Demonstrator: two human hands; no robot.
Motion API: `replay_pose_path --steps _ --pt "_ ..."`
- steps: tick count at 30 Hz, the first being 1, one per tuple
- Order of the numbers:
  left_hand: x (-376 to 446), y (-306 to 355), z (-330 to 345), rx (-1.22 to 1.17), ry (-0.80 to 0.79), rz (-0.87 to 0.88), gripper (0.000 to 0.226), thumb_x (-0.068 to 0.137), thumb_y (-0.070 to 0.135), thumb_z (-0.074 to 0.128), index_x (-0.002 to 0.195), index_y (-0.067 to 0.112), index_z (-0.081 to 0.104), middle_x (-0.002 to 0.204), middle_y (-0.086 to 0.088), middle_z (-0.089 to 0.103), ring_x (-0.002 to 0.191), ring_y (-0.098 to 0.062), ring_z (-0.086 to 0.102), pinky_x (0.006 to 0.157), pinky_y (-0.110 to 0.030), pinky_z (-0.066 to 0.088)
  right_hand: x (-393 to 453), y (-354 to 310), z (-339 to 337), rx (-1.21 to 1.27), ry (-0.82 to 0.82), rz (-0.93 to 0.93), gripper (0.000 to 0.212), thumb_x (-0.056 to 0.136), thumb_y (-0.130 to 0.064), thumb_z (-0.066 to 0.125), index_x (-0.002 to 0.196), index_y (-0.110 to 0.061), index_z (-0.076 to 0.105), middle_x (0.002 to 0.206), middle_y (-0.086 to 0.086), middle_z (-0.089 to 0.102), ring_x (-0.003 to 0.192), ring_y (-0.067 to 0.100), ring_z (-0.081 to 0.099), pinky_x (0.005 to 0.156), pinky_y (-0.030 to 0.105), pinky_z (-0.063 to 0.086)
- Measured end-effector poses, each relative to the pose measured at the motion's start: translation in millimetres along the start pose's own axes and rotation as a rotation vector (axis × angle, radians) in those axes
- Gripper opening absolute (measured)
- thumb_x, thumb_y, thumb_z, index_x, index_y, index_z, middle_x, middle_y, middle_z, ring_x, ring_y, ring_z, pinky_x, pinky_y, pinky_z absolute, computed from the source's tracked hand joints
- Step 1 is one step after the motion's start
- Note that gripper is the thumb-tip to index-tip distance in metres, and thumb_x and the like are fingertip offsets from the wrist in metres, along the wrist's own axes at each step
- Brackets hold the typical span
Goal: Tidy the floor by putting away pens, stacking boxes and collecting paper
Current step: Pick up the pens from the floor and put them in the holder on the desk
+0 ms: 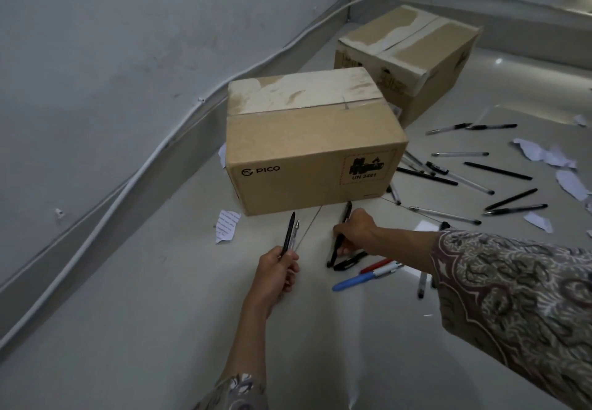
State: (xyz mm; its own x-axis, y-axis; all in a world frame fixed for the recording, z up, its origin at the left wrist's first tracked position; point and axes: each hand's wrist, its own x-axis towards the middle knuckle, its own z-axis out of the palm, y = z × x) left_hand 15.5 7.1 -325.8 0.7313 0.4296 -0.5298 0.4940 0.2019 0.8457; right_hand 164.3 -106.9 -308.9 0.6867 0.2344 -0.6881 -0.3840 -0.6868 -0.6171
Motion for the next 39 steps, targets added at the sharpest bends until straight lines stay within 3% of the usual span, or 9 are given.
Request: replay_pose_path --steps 3,8,16,24,30,31,34,39 --pt "-2.0 7.6 9.2 0.000 0.004 0.034 0.020 0.098 0.015 0.036 0.083 0.011 0.048 0.057 0.000 0.039 0.035 -0.006 0.030 0.037 -0.015 0.022 -7.5 8.6 -12.3 0.050 -0.055 -0.013 0.022 0.084 -0.003 0.061 0.102 0.003 0.051 0.065 0.021 0.061 0.035 0.023 0.061 0.039 0.030 0.055" --pt "-8.9 24.7 40.6 0.079 -0.092 0.105 0.024 0.100 0.023 0.033 0.086 0.012 0.049 0.051 0.004 0.032 0.034 -0.003 0.021 0.037 -0.013 0.017 -43.0 17.4 -55.7 0.113 -0.102 -0.134 0.009 0.088 -0.001 0.056 0.081 0.006 0.055 0.068 0.021 0.061 0.039 0.020 0.061 0.047 0.028 0.057" --pt "-28.8 75.6 125.8 0.077 -0.310 0.210 0.031 0.100 0.017 0.034 0.077 0.011 0.054 0.060 0.000 0.038 0.045 -0.009 0.030 0.039 -0.018 0.025 -106.2 48.1 -137.1 0.099 -0.028 -0.253 0.010 0.089 -0.001 0.053 0.079 0.000 0.055 0.069 0.018 0.064 0.046 0.017 0.062 0.046 0.023 0.052" --pt "-25.4 156.5 222.0 0.159 -0.506 0.331 0.013 0.094 0.007 0.047 0.091 0.001 0.058 0.075 -0.010 0.060 0.066 -0.016 0.060 0.059 -0.024 0.055 -126.2 62.0 -238.2 0.168 0.121 -0.307 0.011 0.087 -0.002 0.057 0.077 -0.005 0.057 0.069 0.011 0.062 0.051 0.013 0.059 0.049 0.019 0.049" --pt "-28.9 229.3 282.0 0.353 -0.546 0.363 0.012 0.098 0.010 0.038 0.102 0.001 0.045 0.089 -0.011 0.068 0.087 -0.024 0.067 0.083 -0.042 0.051 -149.6 47.0 -316.0 0.274 0.256 -0.347 0.005 0.086 -0.004 0.059 0.081 -0.003 0.060 0.067 0.006 0.060 0.057 0.015 0.056 0.052 0.020 0.047" --pt "-34.6 244.9 292.1 0.391 -0.557 0.385 0.014 0.098 0.010 0.038 0.105 0.000 0.045 0.090 -0.011 0.068 0.089 -0.024 0.066 0.082 -0.039 0.051 -159.6 42.2 -331.7 0.285 0.266 -0.349 0.006 0.086 -0.004 0.060 0.080 -0.004 0.061 0.066 0.005 0.061 0.058 0.015 0.056 0.052 0.020 0.046" --pt "-62.0 298.9 322.7 0.477 -0.597 0.467 0.014 0.097 0.009 0.039 0.106 0.002 0.048 0.094 -0.009 0.067 0.086 -0.009 0.063 0.074 -0.010 0.046 -196.8 22.8 -381.3 0.323 0.343 -0.362 0.008 0.084 -0.004 0.063 0.076 -0.005 0.064 0.066 0.008 0.062 0.058 0.015 0.054 0.052 0.019 0.045" --pt "-127.5 391.2 372.1 0.509 -0.680 0.543 0.018 0.096 0.010 0.043 0.104 -0.004 0.050 0.102 -0.010 0.068 0.081 0.013 0.061 0.071 -0.004 0.045 -277.5 -12.1 -470.3 0.372 0.475 -0.351 0.005 0.081 -0.005 0.066 0.079 -0.001 0.068 0.071 0.009 0.066 0.061 0.015 0.058 0.056 0.020 0.049"
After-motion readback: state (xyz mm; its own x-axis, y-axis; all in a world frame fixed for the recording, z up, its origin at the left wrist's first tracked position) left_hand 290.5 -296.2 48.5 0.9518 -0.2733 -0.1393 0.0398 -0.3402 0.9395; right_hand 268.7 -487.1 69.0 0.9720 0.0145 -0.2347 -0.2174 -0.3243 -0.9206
